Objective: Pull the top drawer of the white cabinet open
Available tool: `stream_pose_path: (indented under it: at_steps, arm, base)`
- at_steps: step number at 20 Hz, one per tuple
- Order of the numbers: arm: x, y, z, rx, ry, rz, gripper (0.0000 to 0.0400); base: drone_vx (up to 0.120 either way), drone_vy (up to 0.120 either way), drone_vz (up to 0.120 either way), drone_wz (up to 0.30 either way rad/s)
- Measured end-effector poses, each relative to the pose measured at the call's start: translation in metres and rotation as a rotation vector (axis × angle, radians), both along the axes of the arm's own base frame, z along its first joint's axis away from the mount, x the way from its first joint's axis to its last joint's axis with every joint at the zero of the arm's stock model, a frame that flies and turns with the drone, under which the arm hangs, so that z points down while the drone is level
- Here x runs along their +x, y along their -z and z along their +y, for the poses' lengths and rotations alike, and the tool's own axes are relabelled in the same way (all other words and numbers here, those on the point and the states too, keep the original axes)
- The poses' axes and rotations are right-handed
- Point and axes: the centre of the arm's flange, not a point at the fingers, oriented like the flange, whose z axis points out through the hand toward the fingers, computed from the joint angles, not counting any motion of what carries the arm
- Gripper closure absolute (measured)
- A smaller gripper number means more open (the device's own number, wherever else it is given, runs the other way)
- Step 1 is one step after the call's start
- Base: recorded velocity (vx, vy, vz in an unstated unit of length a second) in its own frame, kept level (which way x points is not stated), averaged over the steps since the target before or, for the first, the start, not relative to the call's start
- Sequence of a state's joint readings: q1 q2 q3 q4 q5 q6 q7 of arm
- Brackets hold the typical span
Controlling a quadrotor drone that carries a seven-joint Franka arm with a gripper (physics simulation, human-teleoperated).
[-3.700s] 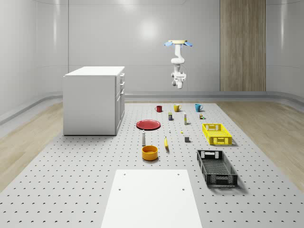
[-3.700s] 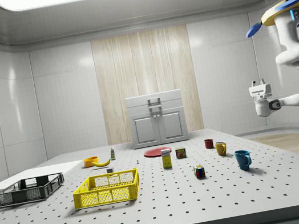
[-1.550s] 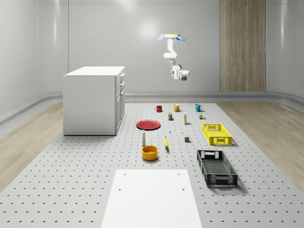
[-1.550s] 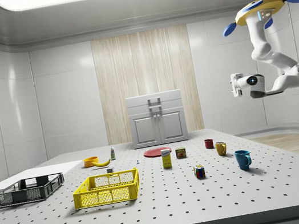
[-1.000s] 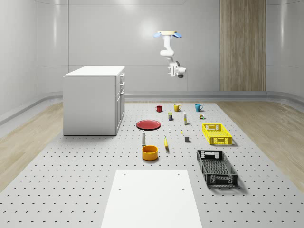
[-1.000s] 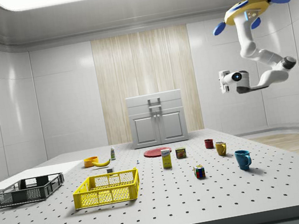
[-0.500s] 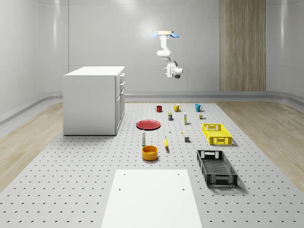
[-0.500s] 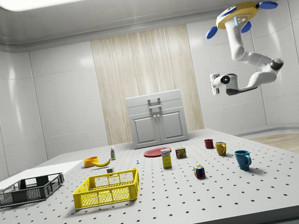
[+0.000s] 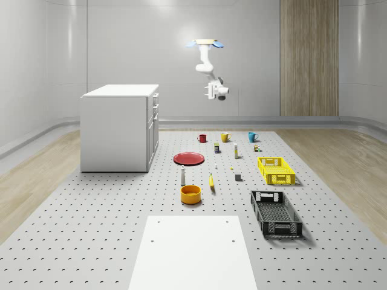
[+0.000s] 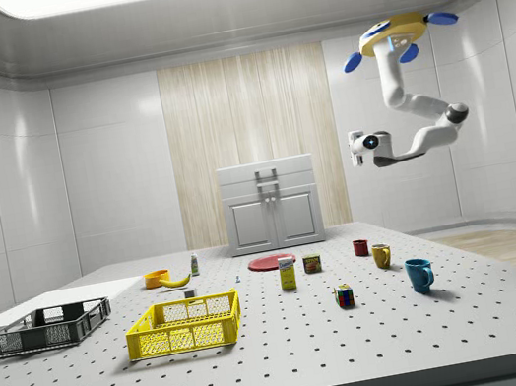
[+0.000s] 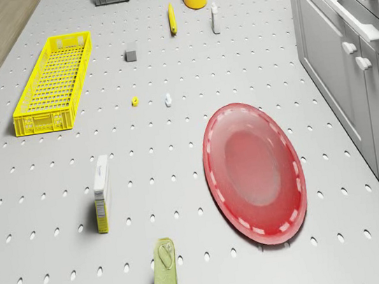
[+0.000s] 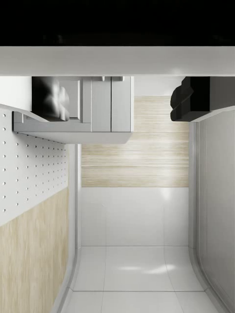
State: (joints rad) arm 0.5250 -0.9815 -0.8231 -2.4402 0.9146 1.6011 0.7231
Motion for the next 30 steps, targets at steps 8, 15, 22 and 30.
stream_pose_path:
  at_steps: [8, 15, 22, 30]
  arm:
    - [0.0000, 0.0000, 0.0000, 0.000, 0.000, 0.000, 0.0095]
    - [0.0000, 0.0001, 0.0000, 0.000, 0.000, 0.000, 0.0095]
    - [0.0000, 0.0001, 0.0000, 0.000, 0.000, 0.000, 0.0095]
    - [0.0000, 0.0001, -0.0001, 0.000, 0.000, 0.000, 0.0095]
  base:
    - [0.120, -0.120, 0.000, 0.000]
    - [0.120, -0.120, 0.000, 0.000]
    - [0.120, -0.120, 0.000, 0.000]
    - [0.120, -0.120, 0.000, 0.000]
